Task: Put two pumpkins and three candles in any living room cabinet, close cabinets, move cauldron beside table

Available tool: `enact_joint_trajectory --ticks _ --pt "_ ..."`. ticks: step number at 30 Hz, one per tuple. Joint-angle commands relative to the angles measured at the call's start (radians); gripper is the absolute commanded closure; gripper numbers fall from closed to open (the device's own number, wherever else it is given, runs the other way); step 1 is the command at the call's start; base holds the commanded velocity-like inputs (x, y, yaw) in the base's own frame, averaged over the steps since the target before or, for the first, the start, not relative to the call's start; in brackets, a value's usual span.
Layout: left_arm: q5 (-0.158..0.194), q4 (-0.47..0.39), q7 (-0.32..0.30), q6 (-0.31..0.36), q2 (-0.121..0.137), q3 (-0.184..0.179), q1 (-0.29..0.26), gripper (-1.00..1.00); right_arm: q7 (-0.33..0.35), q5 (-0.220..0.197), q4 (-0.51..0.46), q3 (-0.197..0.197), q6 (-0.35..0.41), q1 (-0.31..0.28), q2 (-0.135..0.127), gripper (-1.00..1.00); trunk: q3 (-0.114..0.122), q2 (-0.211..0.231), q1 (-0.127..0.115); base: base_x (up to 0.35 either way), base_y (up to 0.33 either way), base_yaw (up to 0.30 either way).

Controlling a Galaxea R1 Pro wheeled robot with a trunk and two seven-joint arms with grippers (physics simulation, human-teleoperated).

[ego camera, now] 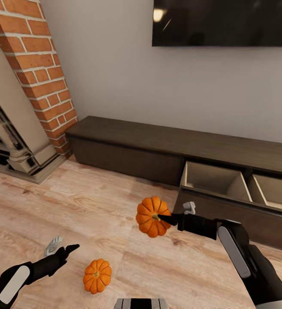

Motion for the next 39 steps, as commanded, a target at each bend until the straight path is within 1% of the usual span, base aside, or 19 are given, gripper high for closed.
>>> enact_joint_trajectory --ticks 1,3,6,8,11,14,17,22,28,32,33,36,39 --pt "0.004 0.001 -0.002 0.006 0.003 0.003 0.000 -1.00 -0.002 -0.013 -0.006 0.000 0.012 0.000 -0.001 1.00 -0.005 -0.001 0.000 0.000 0.000 0.000" --pt "0.003 0.002 -0.016 0.003 0.008 0.002 0.000 -1.00 -0.003 -0.040 -0.019 0.000 0.021 0.000 -0.001 1.00 -0.012 -0.001 0.001 0.000 0.000 0.000" --pt "0.003 0.015 -0.060 -0.007 0.015 0.004 0.000 -1.00 -0.005 -0.086 -0.037 0.000 0.029 0.001 -0.002 1.00 -0.024 -0.002 0.002 0.000 0.000 0.000" --pt "0.003 0.036 -0.087 -0.031 0.030 0.004 0.000 -1.00 -0.004 -0.105 -0.043 0.000 0.043 0.000 -0.001 1.00 -0.032 -0.002 0.003 0.000 0.000 0.000" --pt "0.003 0.069 -0.106 -0.063 0.038 0.003 0.000 -1.00 -0.004 -0.137 -0.061 0.000 0.068 0.000 -0.001 1.00 -0.043 -0.003 0.005 0.000 0.000 0.000" --pt "0.003 0.079 -0.110 -0.080 0.041 0.003 -0.002 -1.00 -0.004 -0.146 -0.065 -0.001 0.077 0.000 0.000 1.00 -0.055 -0.004 0.006 0.000 0.000 0.000" --pt "0.005 0.084 -0.110 -0.084 0.045 0.006 -0.003 -1.00 -0.004 -0.148 -0.065 -0.002 0.081 0.000 0.000 1.00 -0.067 -0.004 0.007 0.000 0.000 0.000" --pt "0.005 0.115 -0.108 -0.105 0.046 0.009 -0.003 -1.00 -0.004 -0.150 -0.066 -0.003 0.083 0.000 0.000 1.00 -0.086 -0.005 0.010 0.000 0.000 0.000" --pt "0.003 0.126 -0.097 -0.142 0.038 0.004 -0.003 -1.00 -0.004 -0.151 -0.065 -0.004 0.084 0.000 0.000 1.00 -0.109 -0.007 0.012 0.000 0.000 0.000" --pt "0.001 0.122 -0.097 -0.147 0.031 -0.001 -0.003 -1.00 -0.004 -0.154 -0.066 -0.005 0.085 0.001 0.000 1.00 -0.125 -0.008 0.014 0.000 0.000 0.000" --pt "0.001 0.122 -0.097 -0.147 0.030 -0.006 -0.003 -1.00 -0.004 -0.158 -0.066 -0.006 0.085 0.001 0.000 1.00 -0.128 -0.008 0.015 0.000 0.000 0.000" --pt "0.001 0.115 -0.097 -0.153 0.031 -0.022 -0.004 -1.00 -0.004 -0.189 -0.067 -0.006 0.085 0.001 0.000 1.00 -0.140 -0.009 0.016 0.000 0.000 0.000" --pt "0.001 0.099 -0.098 -0.189 0.037 -0.026 -0.006 -1.00 -0.004 -0.207 -0.068 -0.006 0.085 0.002 0.000 1.00 -0.152 -0.009 0.017 0.000 0.000 0.000"
